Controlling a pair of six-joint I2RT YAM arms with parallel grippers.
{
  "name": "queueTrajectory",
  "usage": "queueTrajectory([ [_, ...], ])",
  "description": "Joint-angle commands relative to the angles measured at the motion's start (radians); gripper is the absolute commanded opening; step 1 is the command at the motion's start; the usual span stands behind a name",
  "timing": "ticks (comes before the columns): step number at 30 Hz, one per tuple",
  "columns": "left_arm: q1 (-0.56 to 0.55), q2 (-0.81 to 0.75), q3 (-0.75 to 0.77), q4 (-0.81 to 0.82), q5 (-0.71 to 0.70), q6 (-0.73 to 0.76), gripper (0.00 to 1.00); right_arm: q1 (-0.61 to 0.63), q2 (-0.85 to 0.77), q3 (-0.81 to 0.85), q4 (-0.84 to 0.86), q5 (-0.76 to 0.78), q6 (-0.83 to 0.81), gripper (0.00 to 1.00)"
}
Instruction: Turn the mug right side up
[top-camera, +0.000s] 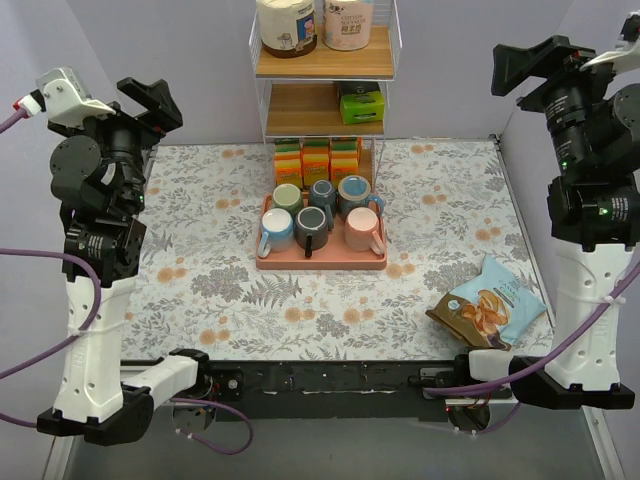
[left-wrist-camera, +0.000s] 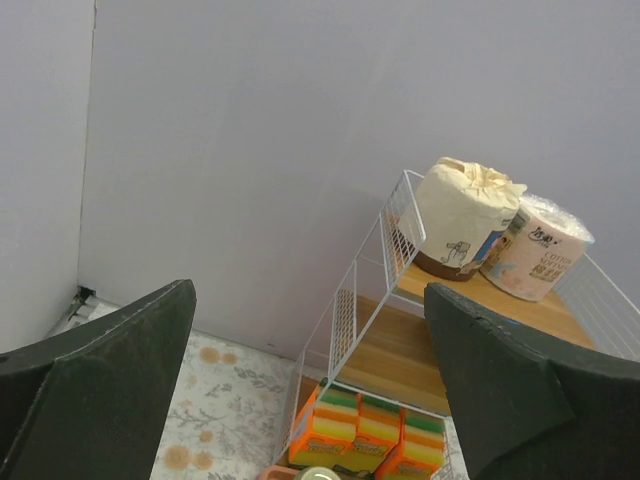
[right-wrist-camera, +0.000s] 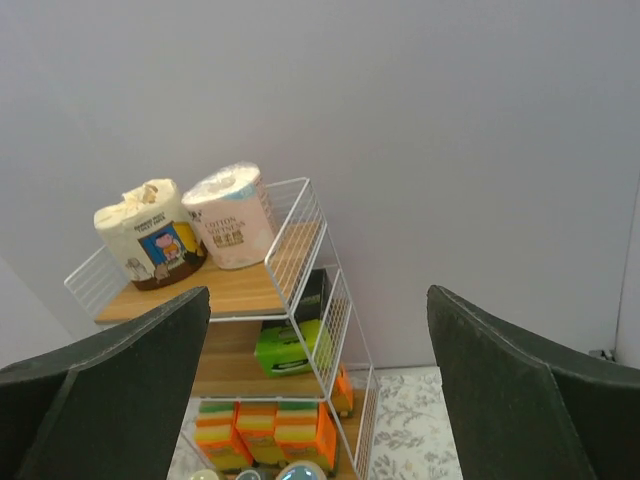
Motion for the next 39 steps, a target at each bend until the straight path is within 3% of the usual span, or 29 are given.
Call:
queueTrajectory([
  [1,0.003,-0.021,-0.063,0.010,-0.030,-0.002,0.98,-0.003,-0.033,-0.081,-0.041,-0.045,0.021,0.98],
  [5,0.003,-0.062,-0.213,0.033,-0.064,-0.083,0.98,-0.003,-0.047,-0.152,-0.099,-0.073,0.050,0.98],
  [9,0.003,-0.090,-0.409,0.053,-0.001,-0.140,0.98,-0.003,-0.016,-0.188,-0.238,-0.113,0.074,0.96],
  [16,0.003,-0.087,-0.727,0.026,0.428,-0.013,0.98,-0.003,-0.010,-0.345,-0.285,-0.232,0.058,0.89],
  [18,0.003,-0.082,-0.781,0.015,0.468,0.003,0.98,-0.003,-0.013,-0.379,-0.273,-0.236,0.056,0.89],
  [27,-0.001,0.091,-0.844,0.027,0.700,0.144,0.98,-0.003,0.052,-0.393,-0.250,-0.317,0.068,0.86],
  [36,-0.026,0.099,-0.979,0.253,0.627,0.087,0.98,-0.003,0.102,-0.367,-0.251,-0.328,0.058,0.83],
  [39,-0.026,0.157,-0.918,0.175,0.662,0.098,0.98,-0.003,0.116,-0.376,-0.244,-0.334,0.064,0.82],
])
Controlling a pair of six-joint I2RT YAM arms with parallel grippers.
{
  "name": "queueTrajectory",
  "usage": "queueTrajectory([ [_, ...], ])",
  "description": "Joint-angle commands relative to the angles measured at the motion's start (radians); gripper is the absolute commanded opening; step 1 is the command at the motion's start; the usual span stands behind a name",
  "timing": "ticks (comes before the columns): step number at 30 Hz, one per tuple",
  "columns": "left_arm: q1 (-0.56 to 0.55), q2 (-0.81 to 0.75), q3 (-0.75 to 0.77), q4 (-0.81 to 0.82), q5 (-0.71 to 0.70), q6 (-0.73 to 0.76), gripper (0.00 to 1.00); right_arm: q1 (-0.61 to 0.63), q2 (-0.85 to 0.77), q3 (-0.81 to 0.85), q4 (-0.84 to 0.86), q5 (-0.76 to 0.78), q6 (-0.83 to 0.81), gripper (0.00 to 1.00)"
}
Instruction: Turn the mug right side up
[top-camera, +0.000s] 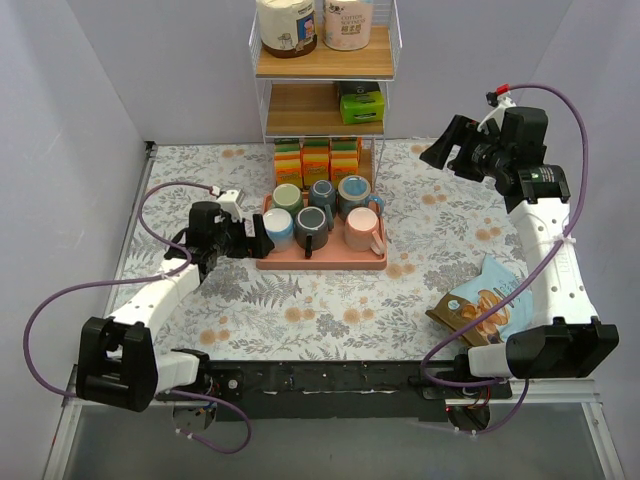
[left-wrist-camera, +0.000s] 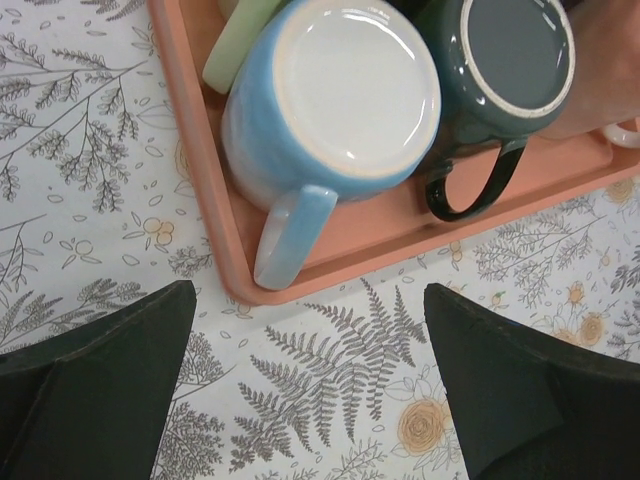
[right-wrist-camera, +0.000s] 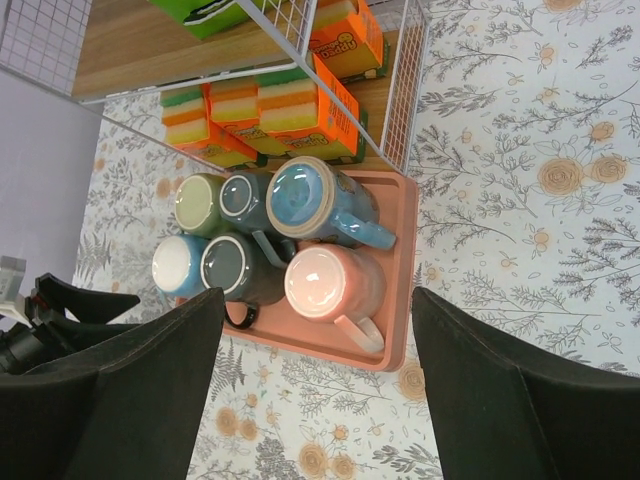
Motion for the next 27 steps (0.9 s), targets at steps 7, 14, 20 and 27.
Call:
queueTrajectory([
  [7,-0.014,0.120,0.094,0.021,0.089,0.059,0.98,-0.003,0.012,0.023,0.058,-0.025,-0.002,0.81],
  [14,-0.035,0.204,0.154,0.000,0.059,0.078,0.82,-0.003,0.023,0.048,0.032,0.003,-0.028,0.80],
  [20,-0.078,0.252,0.183,-0.028,-0.024,0.111,0.57,-0.003,0.026,0.059,0.020,0.013,-0.033,0.80],
  [27,-0.098,0.251,0.190,-0.034,-0.138,0.117,0.46,-0.003,0.001,0.028,0.020,0.040,-0.039,0.79],
])
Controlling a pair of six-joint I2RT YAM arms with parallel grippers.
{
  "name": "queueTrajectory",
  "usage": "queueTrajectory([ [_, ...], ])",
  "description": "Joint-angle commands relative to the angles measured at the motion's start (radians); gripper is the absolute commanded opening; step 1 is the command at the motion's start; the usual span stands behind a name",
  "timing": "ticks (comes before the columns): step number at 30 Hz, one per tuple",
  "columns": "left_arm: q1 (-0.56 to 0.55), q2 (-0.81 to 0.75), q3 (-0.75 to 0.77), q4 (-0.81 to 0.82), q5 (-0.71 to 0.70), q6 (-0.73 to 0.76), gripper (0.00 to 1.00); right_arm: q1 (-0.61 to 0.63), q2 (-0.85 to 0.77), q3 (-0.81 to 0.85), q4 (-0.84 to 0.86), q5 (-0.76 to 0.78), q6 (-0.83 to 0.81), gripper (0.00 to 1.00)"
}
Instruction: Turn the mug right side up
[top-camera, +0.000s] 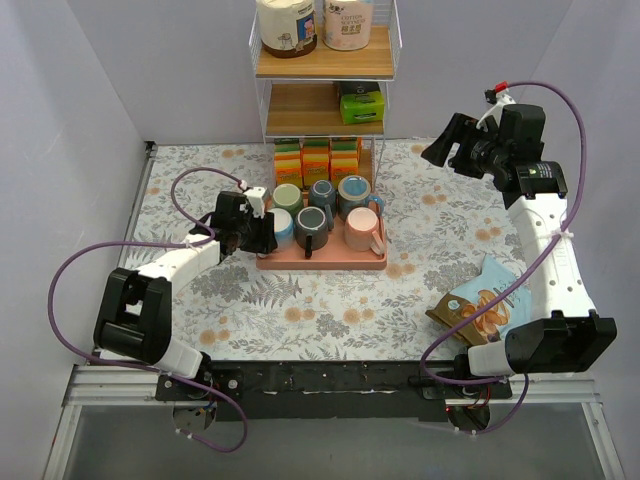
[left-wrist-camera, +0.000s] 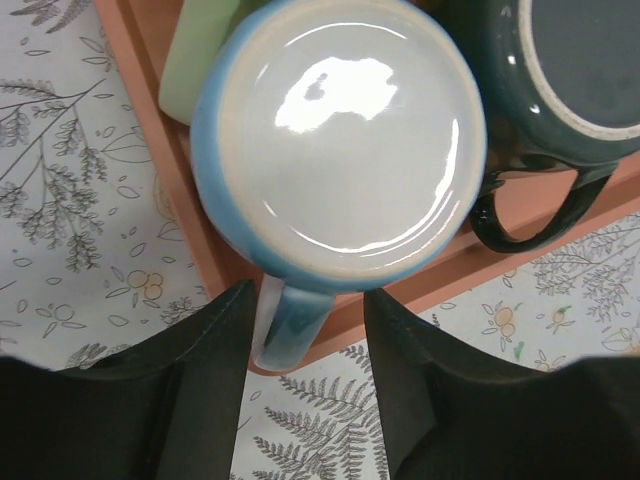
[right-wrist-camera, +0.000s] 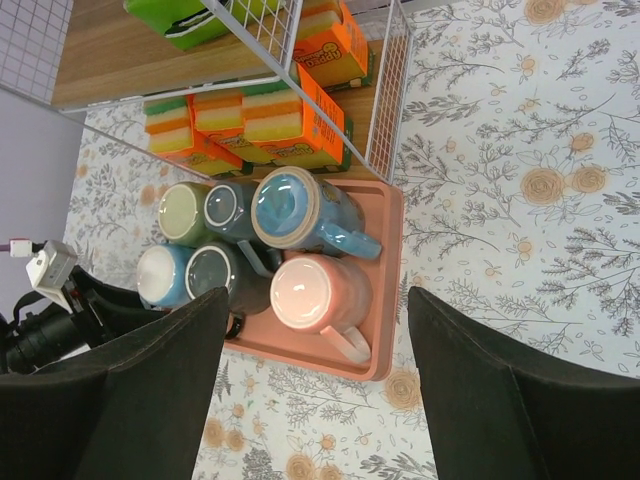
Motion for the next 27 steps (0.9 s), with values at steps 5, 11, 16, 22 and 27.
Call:
queueTrajectory([
  [5,-0.021,-0.021,0.054,-0.012,-0.138,0.030,0.34,-0.003,-0.045,-0.008,0.008,0.027,-0.018,0.79],
  [11,-0.037,0.002,0.063,-0.021,-0.155,0.025,0.24,-0.004,-0.056,-0.010,0.002,0.048,-0.024,0.78],
  [16,-0.044,0.004,0.065,-0.020,-0.163,0.021,0.01,-0.004,-0.062,-0.016,-0.004,0.054,-0.026,0.78],
  [22,-0.044,-0.027,0.084,-0.058,-0.140,-0.036,0.00,-0.004,-0.076,-0.044,0.008,0.008,-0.029,0.79],
  [27,-0.043,-0.073,0.120,-0.119,-0.107,-0.116,0.00,-0.003,-0.076,-0.091,0.040,-0.154,-0.017,0.79],
])
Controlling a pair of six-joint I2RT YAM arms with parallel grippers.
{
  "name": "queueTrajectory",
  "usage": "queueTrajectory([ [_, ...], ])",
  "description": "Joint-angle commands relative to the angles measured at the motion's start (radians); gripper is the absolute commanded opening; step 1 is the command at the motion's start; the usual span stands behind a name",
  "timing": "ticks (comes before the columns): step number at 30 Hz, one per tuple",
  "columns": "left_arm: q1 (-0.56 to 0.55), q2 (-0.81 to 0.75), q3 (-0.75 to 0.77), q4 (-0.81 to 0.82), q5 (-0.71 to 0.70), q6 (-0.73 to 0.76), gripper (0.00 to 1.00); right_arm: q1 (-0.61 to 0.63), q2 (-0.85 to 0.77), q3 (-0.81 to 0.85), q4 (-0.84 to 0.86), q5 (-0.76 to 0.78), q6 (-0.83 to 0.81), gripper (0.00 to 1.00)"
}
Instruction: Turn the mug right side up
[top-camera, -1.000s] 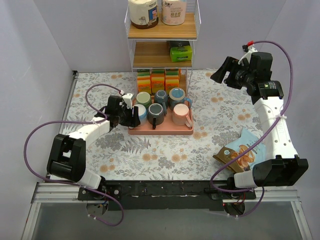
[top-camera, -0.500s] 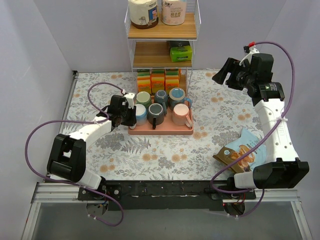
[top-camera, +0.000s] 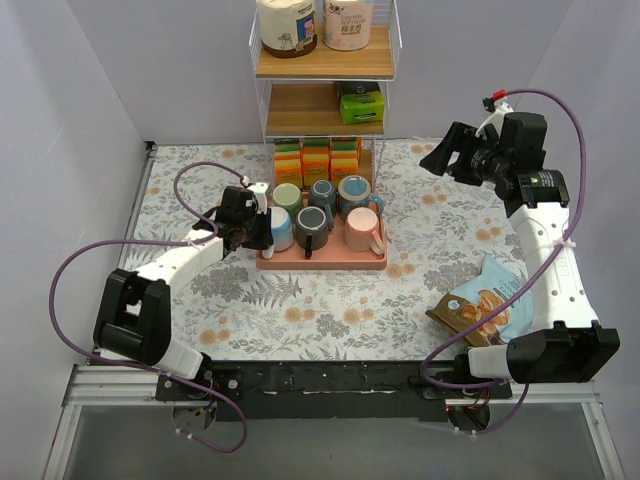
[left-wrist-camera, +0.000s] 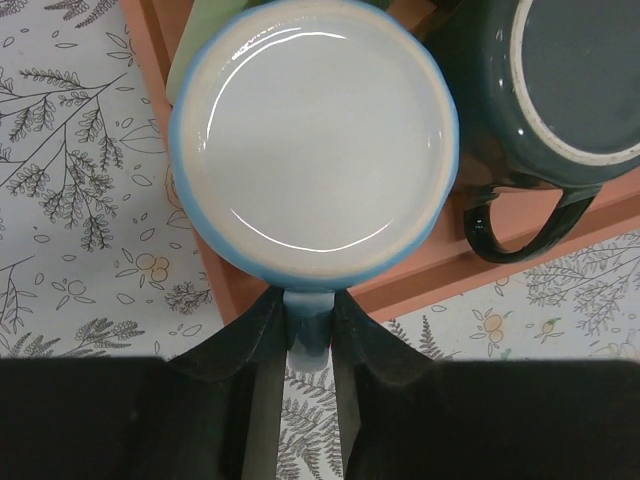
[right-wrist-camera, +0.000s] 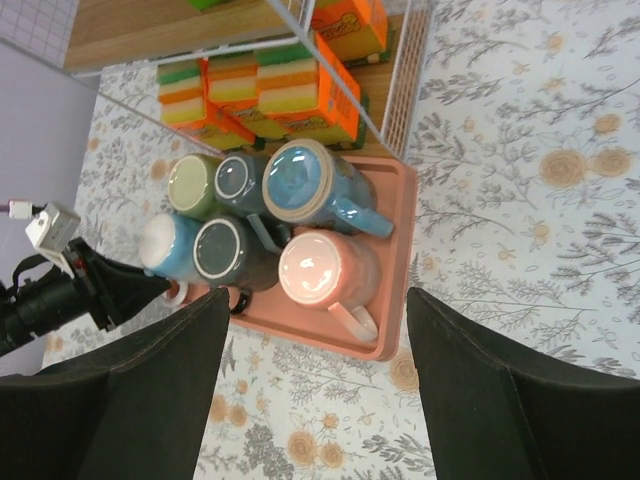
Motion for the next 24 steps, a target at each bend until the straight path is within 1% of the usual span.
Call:
queueTrajectory([
  [1,0.003,-0.082,0.054,-0.028,0.027,-0.100,0.00,-0.003,-0.033,-0.071,0.085,-0.172,0.025,0.79],
  [2,0.003,-0.094,0.052,-0.028,0.035,-0.133,0.00,-0.003,-0.053,-0.096,0.116,-0.213,0.039,0.79],
  [3,0.005,-0.099,0.054,-0.028,0.042,-0.150,0.00,-0.001,-0.068,-0.134,0.209,-0.300,0.057,0.79],
  [5,0.003,-0.102,0.055,-0.028,0.074,-0.189,0.00,0.002,-0.117,-0.275,0.332,-0.380,0.161,0.79],
  [6,0.003,-0.106,0.057,-0.028,0.087,-0.225,0.00,0.014,-0.133,-0.323,0.474,-0.452,0.206,0.79],
  [7,0.003,-0.112,0.057,-0.028,0.096,-0.244,0.00,0.025,-0.148,-0.413,0.536,-0.474,0.299,0.79],
  [8,0.003,-0.117,0.055,-0.026,0.119,-0.261,0.00,0.042,-0.166,-0.445,0.587,-0.486,0.338,0.79],
  [9,0.003,-0.132,0.054,-0.026,0.125,-0.291,0.00,0.086,-0.171,-0.470,0.665,-0.502,0.367,0.79],
  [11,0.003,-0.148,0.051,-0.026,0.143,-0.318,0.00,0.138,-0.176,-0.502,0.685,-0.491,0.398,0.79],
  [12,0.005,-0.167,0.048,-0.026,0.165,-0.336,0.00,0.196,-0.174,-0.510,0.700,-0.464,0.413,0.79],
  [13,0.005,-0.174,0.040,-0.026,0.171,-0.344,0.00,0.224,-0.174,-0.521,0.722,-0.456,0.433,0.79],
  [14,0.005,-0.183,0.034,-0.034,0.173,-0.348,0.00,0.250,-0.167,-0.557,0.757,-0.456,0.462,0.79],
  [15,0.006,-0.187,0.029,-0.040,0.183,-0.351,0.00,0.301,-0.160,-0.577,0.841,-0.456,0.532,0.79],
  [18,0.011,-0.214,0.014,-0.060,0.171,-0.370,0.00,0.404,-0.118,-0.640,0.979,-0.439,0.635,0.79],
  [20,0.014,-0.238,0.017,-0.081,0.144,-0.400,0.00,0.480,-0.069,-0.644,1.000,-0.421,0.656,0.78],
  [24,0.017,-0.289,0.052,-0.118,0.076,-0.448,0.00,0.574,0.008,-0.593,1.003,-0.376,0.669,0.77],
])
